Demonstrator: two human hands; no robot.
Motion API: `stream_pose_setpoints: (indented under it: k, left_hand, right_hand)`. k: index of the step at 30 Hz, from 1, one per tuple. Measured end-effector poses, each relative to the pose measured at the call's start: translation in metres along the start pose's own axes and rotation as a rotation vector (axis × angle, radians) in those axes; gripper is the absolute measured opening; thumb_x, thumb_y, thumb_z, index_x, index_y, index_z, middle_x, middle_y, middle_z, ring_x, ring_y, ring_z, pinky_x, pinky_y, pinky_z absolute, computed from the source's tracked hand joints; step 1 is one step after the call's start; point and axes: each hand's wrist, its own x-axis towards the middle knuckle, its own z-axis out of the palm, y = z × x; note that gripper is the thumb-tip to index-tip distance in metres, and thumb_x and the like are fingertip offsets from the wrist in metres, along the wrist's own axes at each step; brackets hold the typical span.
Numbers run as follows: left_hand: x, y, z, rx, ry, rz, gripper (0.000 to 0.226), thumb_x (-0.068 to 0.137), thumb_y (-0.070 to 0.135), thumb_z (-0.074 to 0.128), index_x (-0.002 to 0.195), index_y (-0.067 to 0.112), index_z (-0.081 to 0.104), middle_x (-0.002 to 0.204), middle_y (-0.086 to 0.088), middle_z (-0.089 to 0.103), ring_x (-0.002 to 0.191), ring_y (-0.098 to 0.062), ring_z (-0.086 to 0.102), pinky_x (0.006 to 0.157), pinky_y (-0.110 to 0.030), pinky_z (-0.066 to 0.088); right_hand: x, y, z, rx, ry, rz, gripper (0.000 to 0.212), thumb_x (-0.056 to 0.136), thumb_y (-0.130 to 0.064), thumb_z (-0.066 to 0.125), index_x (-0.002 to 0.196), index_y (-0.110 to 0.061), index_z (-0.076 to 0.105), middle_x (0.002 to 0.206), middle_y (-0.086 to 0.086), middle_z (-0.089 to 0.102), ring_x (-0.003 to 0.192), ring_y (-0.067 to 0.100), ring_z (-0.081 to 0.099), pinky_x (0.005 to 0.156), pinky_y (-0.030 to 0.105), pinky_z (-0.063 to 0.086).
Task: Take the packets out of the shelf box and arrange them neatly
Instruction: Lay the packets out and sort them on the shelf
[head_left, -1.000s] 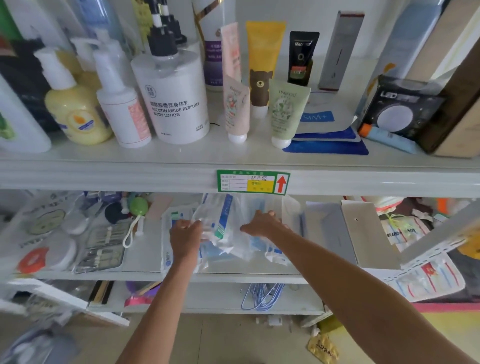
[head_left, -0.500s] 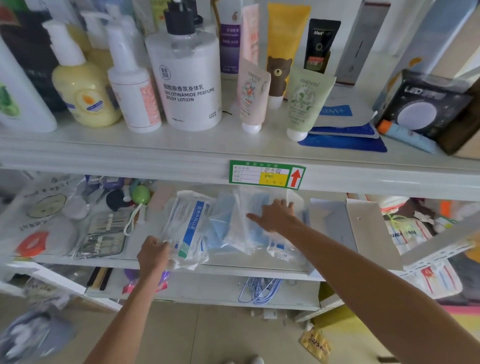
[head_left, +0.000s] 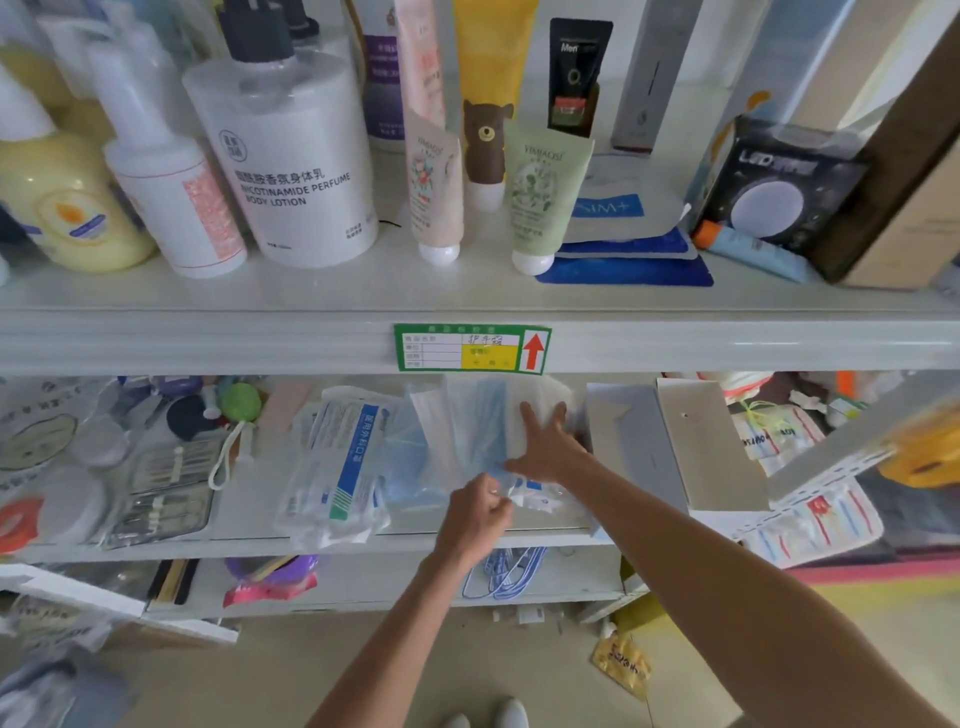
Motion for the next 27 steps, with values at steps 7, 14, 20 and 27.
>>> stream_pose_setpoints:
  k: [7,14,20,27]
  left_hand:
    - [0.022,0.009,0.034,-0.312,-0.002,-0.255,0.013,0.090,0.017,0.070,0.086,0.006,0.065,0.070,-0.006,0.069,0.053,-0.014,0.066,0.051,-0.025,0.049]
    - [0.013,0.024,-0.002,-0.530,0.012,-0.226,0.007,0.087,-0.001,0.058,0.089,-0.001,0.064,0.094,-0.017,0.073,0.076,-0.029,0.076,0.070,-0.041,0.064]
    - [-0.016,0.010,-0.109,-0.727,0.307,-0.159,0.007,0.084,-0.004,0.053,0.079,-0.003,0.058,0.081,-0.014,0.077,0.072,-0.033,0.076,0.054,-0.033,0.060]
    - [-0.032,-0.082,-0.184,-0.453,0.676,-0.288,0.013,0.091,-0.007,0.058,0.079,-0.003,0.057,0.099,-0.015,0.066,0.089,-0.028,0.073,0.066,-0.026,0.062]
  right_hand:
    - [-0.005,0.000,-0.010,0.113,-0.020,0.003,0.096,0.092,-0.049,0.055,0.156,-0.026,-0.012,0.159,0.024,-0.018,0.137,0.053,0.030,0.114,0.054,0.029]
    - [0.002,-0.003,-0.018,0.270,-0.009,0.130,0.097,0.088,-0.066,0.048,0.157,-0.029,-0.009,0.157,0.027,-0.025,0.139,0.054,0.029,0.115,0.055,0.027]
    - [0.009,-0.005,-0.018,0.256,0.006,0.140,0.086,0.091,-0.062,0.044,0.157,-0.030,0.000,0.161,0.025,-0.012,0.137,0.052,0.032,0.111,0.057,0.032]
    - [0.005,-0.011,0.011,0.170,0.029,0.025,0.082,0.098,-0.055,0.040,0.154,-0.035,-0.017,0.155,0.027,-0.028,0.127,0.053,0.045,0.098,0.050,0.043]
